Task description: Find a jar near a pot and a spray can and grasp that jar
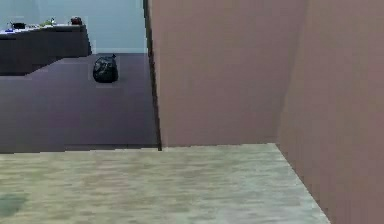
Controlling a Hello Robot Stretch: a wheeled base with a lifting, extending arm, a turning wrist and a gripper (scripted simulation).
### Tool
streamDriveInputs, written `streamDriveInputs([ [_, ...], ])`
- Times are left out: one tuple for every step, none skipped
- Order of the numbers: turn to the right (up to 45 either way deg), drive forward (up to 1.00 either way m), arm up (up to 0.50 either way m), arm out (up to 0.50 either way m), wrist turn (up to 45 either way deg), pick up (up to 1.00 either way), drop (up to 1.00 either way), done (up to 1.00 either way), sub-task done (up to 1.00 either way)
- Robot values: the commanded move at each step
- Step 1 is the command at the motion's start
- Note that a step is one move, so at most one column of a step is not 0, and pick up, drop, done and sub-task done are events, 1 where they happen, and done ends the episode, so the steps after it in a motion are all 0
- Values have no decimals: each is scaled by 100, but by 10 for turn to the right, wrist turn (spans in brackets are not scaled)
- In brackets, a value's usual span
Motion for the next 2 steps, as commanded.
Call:
streamDriveInputs([
  [-360, 0, 0, 0, 0, 0, 0, 0, 0],
  [0, 100, 0, 0, 0, 0, 0, 0, 0],
])
